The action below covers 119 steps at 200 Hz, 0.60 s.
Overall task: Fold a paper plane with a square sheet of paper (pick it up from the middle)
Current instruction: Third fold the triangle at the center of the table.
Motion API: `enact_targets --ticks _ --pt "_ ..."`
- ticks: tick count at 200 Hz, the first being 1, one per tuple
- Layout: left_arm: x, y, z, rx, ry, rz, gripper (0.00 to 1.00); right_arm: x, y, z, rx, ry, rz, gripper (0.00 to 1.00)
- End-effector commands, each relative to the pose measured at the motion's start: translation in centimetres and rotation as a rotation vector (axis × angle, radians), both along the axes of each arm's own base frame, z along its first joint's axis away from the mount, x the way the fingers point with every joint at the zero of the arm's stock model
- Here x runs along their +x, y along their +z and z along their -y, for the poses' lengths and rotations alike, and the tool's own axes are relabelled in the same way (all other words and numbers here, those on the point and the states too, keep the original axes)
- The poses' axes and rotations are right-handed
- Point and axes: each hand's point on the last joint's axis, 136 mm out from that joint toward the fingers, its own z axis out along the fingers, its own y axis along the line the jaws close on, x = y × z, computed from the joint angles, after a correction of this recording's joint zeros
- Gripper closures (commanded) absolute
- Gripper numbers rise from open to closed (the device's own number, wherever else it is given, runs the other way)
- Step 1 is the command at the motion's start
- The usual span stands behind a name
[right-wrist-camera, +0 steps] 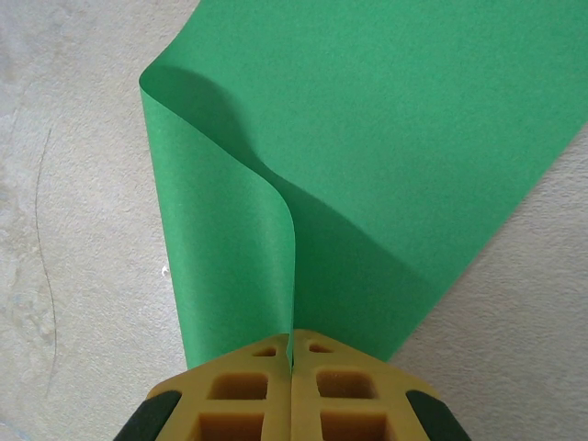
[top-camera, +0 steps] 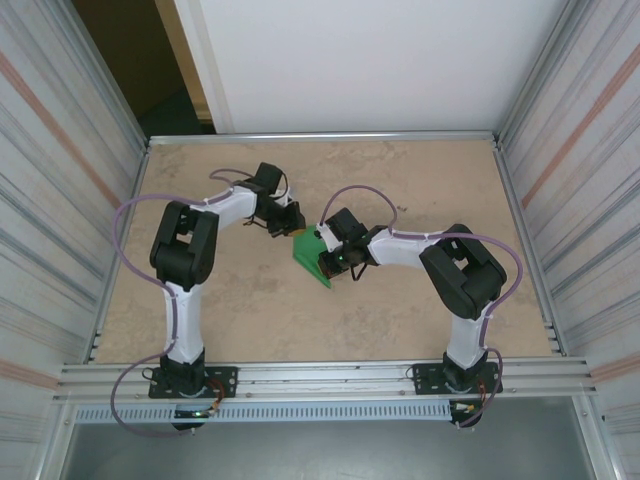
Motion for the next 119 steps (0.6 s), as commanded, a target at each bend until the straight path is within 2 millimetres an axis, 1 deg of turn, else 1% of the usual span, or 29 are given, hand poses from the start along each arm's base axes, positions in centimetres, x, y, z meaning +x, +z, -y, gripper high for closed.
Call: enact_targets --ticks 1,22,48,119 --pt "-1.1 -1.6 0.4 -0.002 -0.025 -0.053 0.92 -0.1 0.2 0.0 0.008 -0.029 -0.047 1.0" --pt "-1.4 -2.7 0.1 0.031 -0.026 -0.073 0.92 -0.2 0.8 -0.2 0.026 -0.038 -0.062 1.0" --pt "-1.6 -3.2 -0.1 0.051 -0.032 -0.086 0.93 -0.3 1.3 -0.4 0.044 -0.044 -0.073 1.0" --pt "-1.7 -3.9 -0.5 0.081 -0.035 -0.094 0.94 -0.1 1.0 0.0 0.008 -0.052 -0.07 1.0"
